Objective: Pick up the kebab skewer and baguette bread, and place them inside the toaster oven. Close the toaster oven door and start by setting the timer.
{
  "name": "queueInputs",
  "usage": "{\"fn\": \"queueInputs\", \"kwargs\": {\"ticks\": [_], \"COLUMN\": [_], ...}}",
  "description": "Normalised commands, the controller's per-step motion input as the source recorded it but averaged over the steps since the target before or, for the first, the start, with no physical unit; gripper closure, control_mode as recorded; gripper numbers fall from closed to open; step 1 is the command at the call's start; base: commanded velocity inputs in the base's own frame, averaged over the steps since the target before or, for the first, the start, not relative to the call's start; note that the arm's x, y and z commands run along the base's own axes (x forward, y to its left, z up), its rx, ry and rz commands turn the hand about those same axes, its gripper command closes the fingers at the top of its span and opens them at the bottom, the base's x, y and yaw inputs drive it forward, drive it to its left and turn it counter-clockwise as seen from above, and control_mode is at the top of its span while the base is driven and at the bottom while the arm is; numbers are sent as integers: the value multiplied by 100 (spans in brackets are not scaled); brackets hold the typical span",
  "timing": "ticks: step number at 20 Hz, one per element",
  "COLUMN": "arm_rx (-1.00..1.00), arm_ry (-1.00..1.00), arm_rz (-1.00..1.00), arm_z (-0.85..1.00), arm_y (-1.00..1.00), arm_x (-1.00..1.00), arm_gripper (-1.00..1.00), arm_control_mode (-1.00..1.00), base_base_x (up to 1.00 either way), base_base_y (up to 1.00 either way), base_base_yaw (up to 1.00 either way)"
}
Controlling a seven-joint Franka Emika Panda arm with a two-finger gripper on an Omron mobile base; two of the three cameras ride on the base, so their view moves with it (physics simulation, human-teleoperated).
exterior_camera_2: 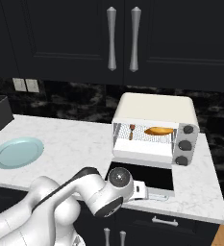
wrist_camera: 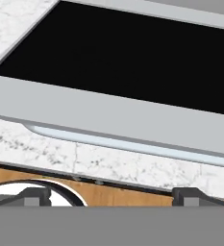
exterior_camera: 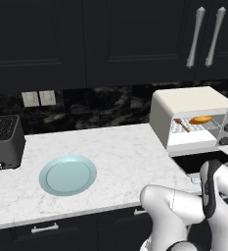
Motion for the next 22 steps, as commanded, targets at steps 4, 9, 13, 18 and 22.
{"fn": "queueInputs", "kwargs": {"ticks": [4, 9, 13, 18, 22], "arm_rx": [0, 3, 8, 13, 7], "arm_ry": [0, 0, 0, 0, 0], "arm_rz": [0, 0, 0, -2, -2], "arm_z": [-13, -18, -9, -2, -24], "arm_y": [-6, -3, 0, 0, -7], "arm_x": [10, 4, 22, 26, 6], "arm_gripper": [-100, -100, -100, -100, -100], "arm_control_mode": [-100, -100, -100, -100, -100], "base_base_x": [0, 0, 0, 0, 0], "base_base_y": [0, 0, 0, 0, 0], "base_base_yaw": [0, 0, 0, 0, 0]}}
